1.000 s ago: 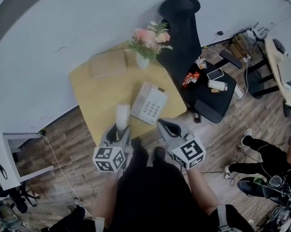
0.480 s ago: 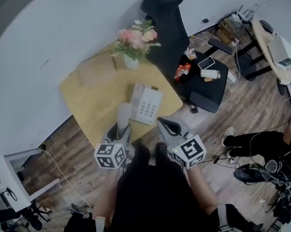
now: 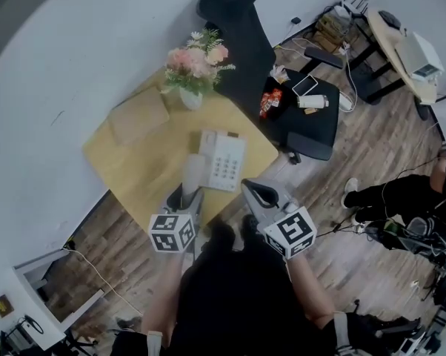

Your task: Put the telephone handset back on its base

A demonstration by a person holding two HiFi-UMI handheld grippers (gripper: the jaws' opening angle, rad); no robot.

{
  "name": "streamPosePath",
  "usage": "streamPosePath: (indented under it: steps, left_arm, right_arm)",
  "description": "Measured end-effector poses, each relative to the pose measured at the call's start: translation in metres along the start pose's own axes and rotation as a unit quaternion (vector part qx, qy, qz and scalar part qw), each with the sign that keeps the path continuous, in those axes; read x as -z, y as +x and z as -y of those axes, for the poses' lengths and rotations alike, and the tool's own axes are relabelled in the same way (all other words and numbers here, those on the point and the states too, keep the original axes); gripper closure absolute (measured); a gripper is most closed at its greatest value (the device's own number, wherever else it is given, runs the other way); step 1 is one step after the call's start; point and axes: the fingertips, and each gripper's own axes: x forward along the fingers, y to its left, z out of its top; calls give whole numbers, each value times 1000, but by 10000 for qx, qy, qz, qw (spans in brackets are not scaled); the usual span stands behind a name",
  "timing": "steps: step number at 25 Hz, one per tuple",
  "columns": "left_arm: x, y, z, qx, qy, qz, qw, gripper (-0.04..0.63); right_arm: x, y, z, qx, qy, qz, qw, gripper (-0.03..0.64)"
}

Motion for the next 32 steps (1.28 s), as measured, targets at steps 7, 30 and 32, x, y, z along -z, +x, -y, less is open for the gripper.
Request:
streamPosePath:
  steps: [7, 30, 32]
  left_arm:
    - [3, 10, -11, 132, 77, -189, 9997, 376]
    - [0, 70, -19, 94, 41, -610, 9981, 376]
    - [1, 78, -19, 95, 47, -670, 9977, 376]
  right_arm:
    - [5, 10, -9, 101, 74, -117, 9999, 615]
    - [-17, 27, 29, 115, 72, -22, 9999, 615]
    - [-17, 28, 34, 138, 77, -17, 9999, 615]
